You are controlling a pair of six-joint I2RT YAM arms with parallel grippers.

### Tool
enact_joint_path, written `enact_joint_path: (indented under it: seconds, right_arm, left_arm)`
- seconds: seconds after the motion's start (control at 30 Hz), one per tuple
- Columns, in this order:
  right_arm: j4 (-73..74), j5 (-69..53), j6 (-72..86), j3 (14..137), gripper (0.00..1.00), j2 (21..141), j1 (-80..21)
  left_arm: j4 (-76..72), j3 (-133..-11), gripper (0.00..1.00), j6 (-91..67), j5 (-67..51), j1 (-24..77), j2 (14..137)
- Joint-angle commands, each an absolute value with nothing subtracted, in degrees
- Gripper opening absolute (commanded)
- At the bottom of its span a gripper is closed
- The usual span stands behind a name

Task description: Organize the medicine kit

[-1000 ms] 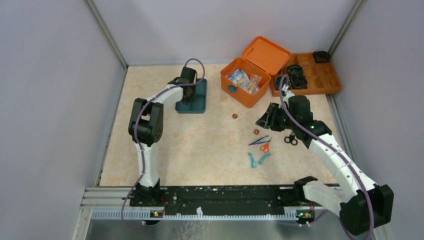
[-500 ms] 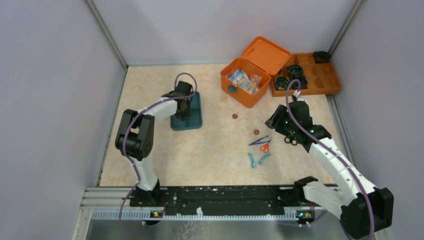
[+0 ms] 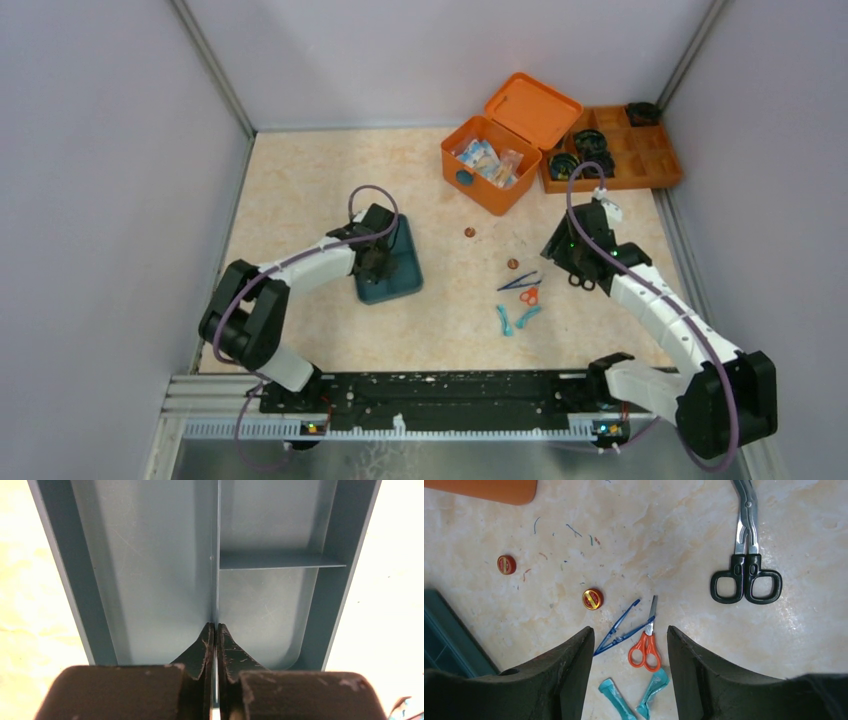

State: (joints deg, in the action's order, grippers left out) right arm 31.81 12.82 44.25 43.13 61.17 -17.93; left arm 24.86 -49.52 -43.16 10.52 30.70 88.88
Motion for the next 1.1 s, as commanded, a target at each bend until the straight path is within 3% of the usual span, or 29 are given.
enact_joint_path:
  seconds: [0.0,0.03,0.17,0.43,0.67,1.07]
  right_arm:
    - [31.71,15.60,44.30,44.11,0.56,61.93,-17.01]
    - [31.76,15.38,44.11,44.31,0.56,62.34,-16.70]
    - [32.70,14.15,43.60,44.95,0.57,63.85,-16.30]
    - [29.68,7.71,51.73,42.73,0.56,63.14,-19.31]
    - [32.03,16.64,69.07,44.53,0.56,68.90,-30.13]
    - [30.09,10.60,70.58,47.88,0.48,83.64,-32.05]
  left_arm:
    - [25.13,-48.09,0.17,-48.40,10.78,31.00,86.88]
    - [25.14,-48.14,0.30,-48.16,10.81,31.02,86.53]
    - [25.10,-49.02,0.51,-46.54,10.54,30.98,84.70]
    - [28.38,-54.14,0.55,-41.60,12.32,30.94,79.77]
    - [32.14,-59.01,0.60,-34.04,16.99,30.42,73.22]
    - [30.39,-53.81,0.79,-21.49,30.74,30.04,56.10]
